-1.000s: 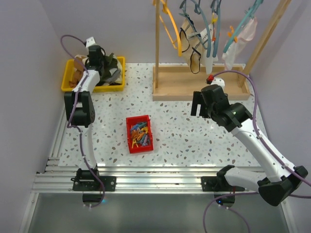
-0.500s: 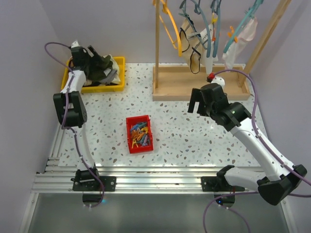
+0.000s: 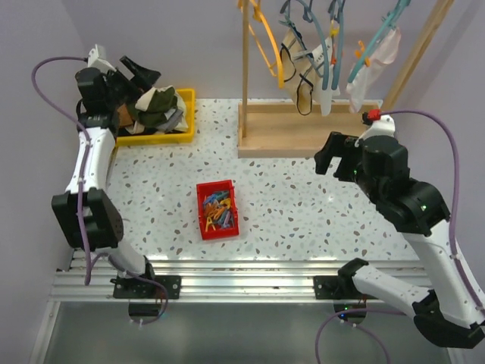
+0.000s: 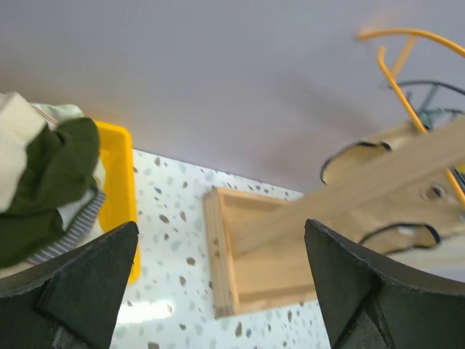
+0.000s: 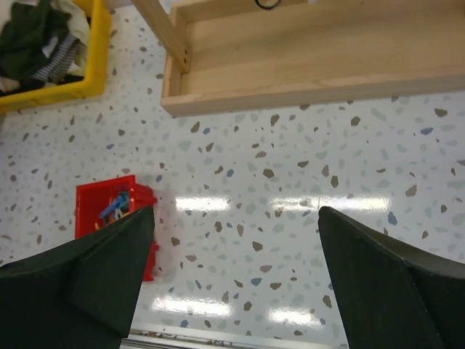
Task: Remove the underwear clipped to the hanger
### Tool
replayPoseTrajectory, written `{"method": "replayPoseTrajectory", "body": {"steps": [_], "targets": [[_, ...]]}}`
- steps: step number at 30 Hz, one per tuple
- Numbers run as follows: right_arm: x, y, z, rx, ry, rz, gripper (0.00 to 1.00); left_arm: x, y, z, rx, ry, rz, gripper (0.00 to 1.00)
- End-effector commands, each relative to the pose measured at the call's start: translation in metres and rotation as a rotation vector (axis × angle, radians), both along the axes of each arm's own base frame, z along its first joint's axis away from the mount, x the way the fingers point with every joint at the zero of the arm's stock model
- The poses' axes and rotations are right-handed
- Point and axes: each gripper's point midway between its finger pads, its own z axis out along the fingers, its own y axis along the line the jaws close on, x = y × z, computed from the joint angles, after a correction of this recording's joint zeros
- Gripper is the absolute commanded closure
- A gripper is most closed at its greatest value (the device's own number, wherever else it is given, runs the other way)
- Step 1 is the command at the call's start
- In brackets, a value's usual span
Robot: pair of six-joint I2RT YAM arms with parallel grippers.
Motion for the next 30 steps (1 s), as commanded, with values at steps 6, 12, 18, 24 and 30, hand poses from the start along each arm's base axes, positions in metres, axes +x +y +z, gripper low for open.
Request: {"method": "replayPoseTrajectory", "body": {"steps": [6,12,18,24,30], "targets": [[0.032,0.019,0.116,-0.109,-0.220,0.147,0.05,-0.124,-0.080,0.048,0.004,-0.145,-0.255,0.00],[0.089,0.045,0.191,-0.147,-0.403,0.141,0.07,-0.180,-0.122,0.021,0.005,-0.072,-0.407,0.00],[0.132,0.044,0.224,-0.128,-0.513,0.085,0.05,-0.218,-0.127,0.008,0.035,-0.054,-0.457,0.00],[0.174,0.037,0.217,-0.084,-0.519,0.119,0.04,-0.233,-0.131,0.000,0.051,-0.046,-0.480,0.00],[0.197,0.034,0.207,-0.073,-0.508,0.165,0.04,-0.232,-0.132,0.001,0.049,-0.056,-0.488,0.00]]}}
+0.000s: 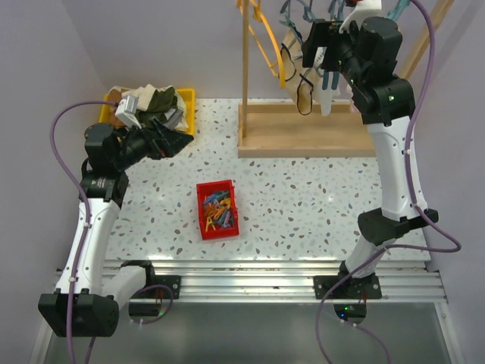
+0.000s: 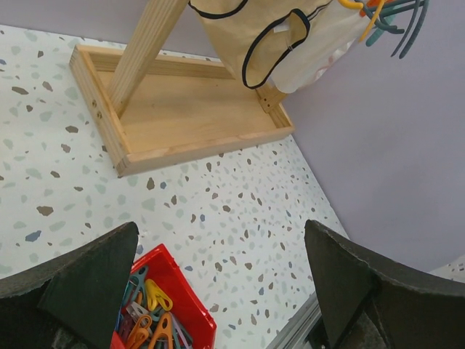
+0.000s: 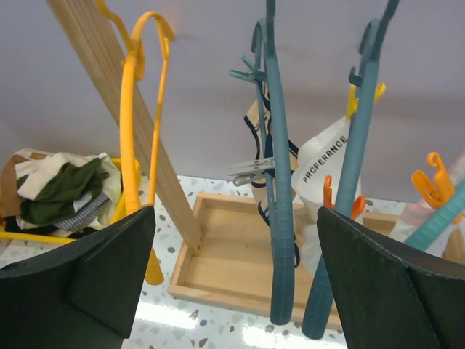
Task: Remove the underwear clipped to the hanger
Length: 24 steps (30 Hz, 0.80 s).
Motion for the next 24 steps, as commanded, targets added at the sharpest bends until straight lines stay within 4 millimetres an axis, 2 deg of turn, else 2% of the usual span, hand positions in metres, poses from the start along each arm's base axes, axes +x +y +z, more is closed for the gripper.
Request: {"method": "replayPoseTrajectory", "body": {"steps": [1,8,13,19,21,24], "targets": [[0.005,0.003,0.025,0.048,-0.084,0.073,0.04,-0.004,-0.004,0.001,0.013,-0.021,-0.038,0.00],[0.028,-0.009,0.009,0.083,-0.044,0.046,0.05,-0.002,-0.005,-0.004,0.016,-0.007,-0.045,0.00],[0.038,0.001,-0.001,0.128,-0.015,0.131,0.06,-0.003,-0.005,-0.007,0.022,-0.004,-0.049,0.00],[0.038,0.000,-0.016,0.117,0.031,0.121,0.08,-0.002,-0.004,-0.009,0.023,-0.002,-0.046,0.00],[0.034,-0.003,-0.014,0.112,0.028,0.110,0.09,-0.002,-0.005,-0.011,0.021,0.002,-0.049,0.00],[0.027,-0.020,-0.011,0.103,0.031,0.024,0.10,-0.002,-0.005,-0.013,0.017,0.006,-0.051,0.00]]}}
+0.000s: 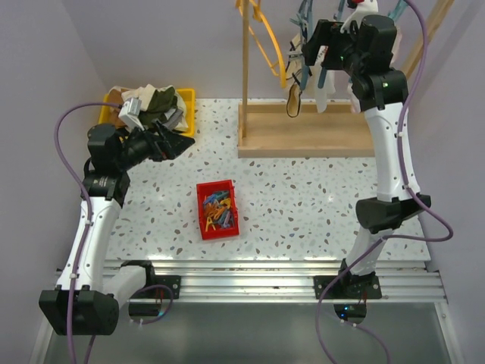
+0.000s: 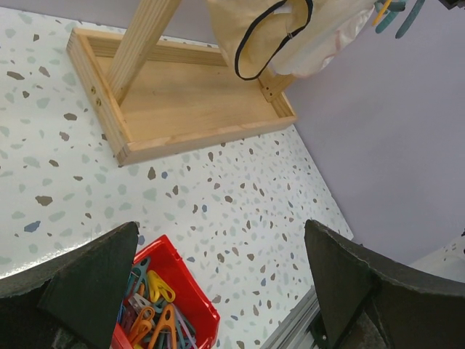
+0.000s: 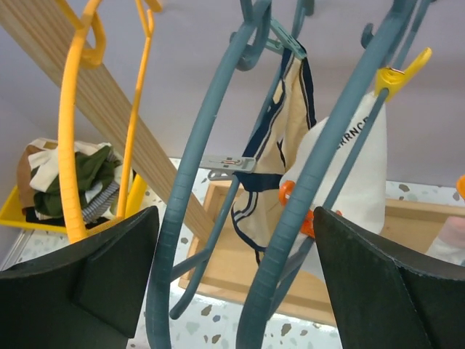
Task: Remove the underwear clipped to the hanger
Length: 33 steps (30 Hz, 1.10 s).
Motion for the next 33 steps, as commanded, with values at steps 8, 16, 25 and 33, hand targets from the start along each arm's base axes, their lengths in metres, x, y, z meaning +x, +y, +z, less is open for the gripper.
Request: {"method": "replayPoseTrajectory", "body": {"steps": [8,16,25,33], "targets": [[-0.051,-0.035,0.018,-0.020,-0.008,-0.134,0.02,-0.003,-0.005,-0.001,-0.009,-0.023,-0.038,0.00],[-0.081,-0.039,0.045,0.030,-0.067,-0.127,0.02,-0.002,-0.006,-0.001,-0.008,-0.024,-0.044,0.00],[-0.070,-0.062,0.059,0.107,-0.081,-0.289,0.02,-0.003,-0.005,-0.002,-0.004,-0.019,-0.040,0.00],[-0.038,-0.046,0.046,0.155,-0.050,-0.249,0.02,-0.002,-0.005,-0.006,-0.002,-0.012,-0.039,0.00]]}}
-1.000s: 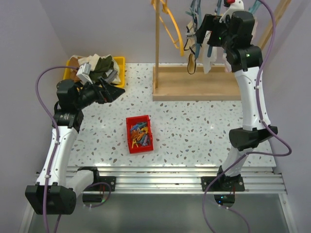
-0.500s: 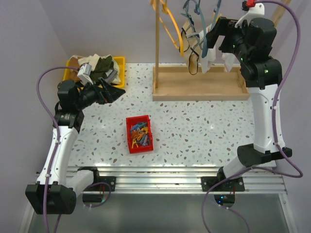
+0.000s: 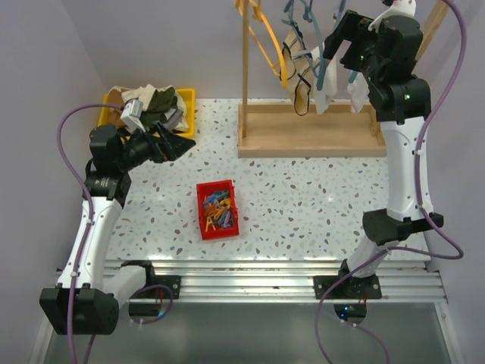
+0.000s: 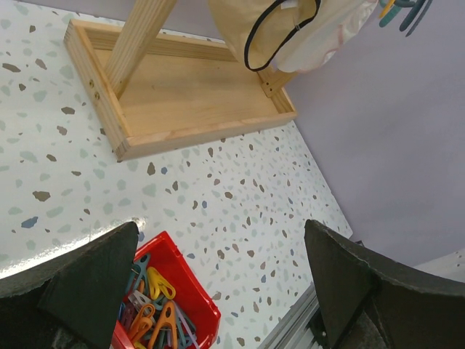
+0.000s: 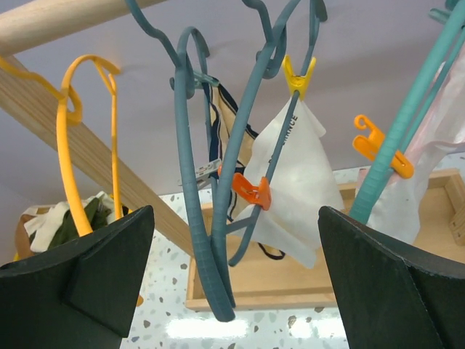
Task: Remove the underwear clipped to the hanger
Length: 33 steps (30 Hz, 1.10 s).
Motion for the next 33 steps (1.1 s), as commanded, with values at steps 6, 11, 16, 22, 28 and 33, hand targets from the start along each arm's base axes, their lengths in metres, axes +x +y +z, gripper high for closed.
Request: {"method": "replayPoseTrajectory", "body": {"steps": [6,11,16,22,28,33], "targets": [[0.027,-0.005,0.011,0.151,-0.066,-0.088,0.06,-0.002,-0.004,0.002,-0.001,-0.024,-0.029,0.00],[0.035,-0.003,0.016,0.230,-0.096,-0.090,0.07,-0.003,-0.004,0.001,-0.001,-0.022,-0.029,0.00],[0.045,-0.004,0.006,0.289,-0.068,-0.090,0.09,-0.004,-0.003,0.000,-0.001,-0.021,-0.026,0.00],[0.060,0.001,-0.017,0.287,0.006,-0.066,0.10,-0.003,-0.004,-0.001,-0.001,-0.017,-0.031,0.00],[0.071,0.005,-0.034,0.293,0.060,-0.043,0.13,-0.002,-0.004,-0.002,0.001,-0.014,-0.034,0.00],[0.062,-0.006,-0.035,0.269,0.068,-0.095,0.19,-0.001,-0.004,-0.001,-0.001,-0.014,-0.034,0.00]]}}
